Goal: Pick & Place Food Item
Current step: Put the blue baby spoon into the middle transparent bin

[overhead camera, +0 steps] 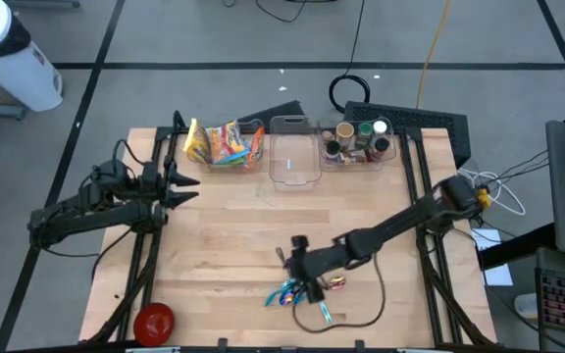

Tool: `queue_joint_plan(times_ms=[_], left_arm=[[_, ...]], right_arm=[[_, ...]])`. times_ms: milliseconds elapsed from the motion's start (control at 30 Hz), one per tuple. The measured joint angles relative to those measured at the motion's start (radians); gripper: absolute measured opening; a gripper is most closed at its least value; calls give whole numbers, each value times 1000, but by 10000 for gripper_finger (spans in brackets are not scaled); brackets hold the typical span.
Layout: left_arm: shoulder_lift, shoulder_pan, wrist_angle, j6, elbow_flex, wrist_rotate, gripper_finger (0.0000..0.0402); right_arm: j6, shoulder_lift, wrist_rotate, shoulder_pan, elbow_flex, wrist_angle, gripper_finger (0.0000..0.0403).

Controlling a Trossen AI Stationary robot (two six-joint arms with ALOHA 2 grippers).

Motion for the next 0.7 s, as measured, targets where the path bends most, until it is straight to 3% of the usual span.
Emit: queue_joint_plan(times_ms=[400, 700], left_arm=[[-11, 0, -76, 32, 0, 20, 152], [-11, 0, -63, 30, 0, 20, 152]], right_arm=[[-13, 260, -341, -33, 213, -6, 205], [41, 362, -365, -93, 221, 41, 201]])
